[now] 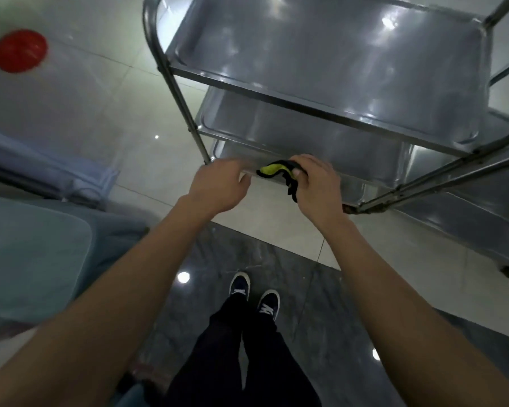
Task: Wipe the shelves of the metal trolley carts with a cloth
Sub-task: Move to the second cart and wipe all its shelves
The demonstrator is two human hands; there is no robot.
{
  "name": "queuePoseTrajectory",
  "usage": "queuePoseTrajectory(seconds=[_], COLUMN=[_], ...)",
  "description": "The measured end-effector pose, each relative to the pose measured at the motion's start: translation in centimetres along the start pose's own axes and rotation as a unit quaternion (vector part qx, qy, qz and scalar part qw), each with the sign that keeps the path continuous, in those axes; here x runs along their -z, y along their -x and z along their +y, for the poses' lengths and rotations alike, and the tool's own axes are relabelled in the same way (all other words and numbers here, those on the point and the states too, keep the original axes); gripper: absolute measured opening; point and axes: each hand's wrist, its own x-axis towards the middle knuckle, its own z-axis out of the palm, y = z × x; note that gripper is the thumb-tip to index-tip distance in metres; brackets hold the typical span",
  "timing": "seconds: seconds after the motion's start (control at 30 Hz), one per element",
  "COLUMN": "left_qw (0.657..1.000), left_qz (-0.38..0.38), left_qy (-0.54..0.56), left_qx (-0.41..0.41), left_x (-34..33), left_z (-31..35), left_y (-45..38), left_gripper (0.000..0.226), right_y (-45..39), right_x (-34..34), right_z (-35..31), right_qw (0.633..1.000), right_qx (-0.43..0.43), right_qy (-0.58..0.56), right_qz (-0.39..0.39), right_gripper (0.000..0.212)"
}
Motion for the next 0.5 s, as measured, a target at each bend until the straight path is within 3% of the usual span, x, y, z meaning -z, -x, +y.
queuePoseTrajectory(seconds=[0.27,0.5], left_qw=[0.994,0.977], left_qz=[0.055,0.094], left_qy=[0.025,0.08], left_qx=[0.094,0.176], left_x=[5.9,10.4], left_z=[-7.0,-19.3], left_y=[5.9,6.8], left_gripper=[0.037,0.043], right_y=[-1.6,-6.8], right_x=[-2.3,-8.0], right_z=[-11.4,-23.6], right_qw=[0.994,0.979], right_qx=[0.094,0.168], right_qy=[-0.021,-0.025], right_qz=[-0.057,-0.116], right_gripper=[0.027,0.026])
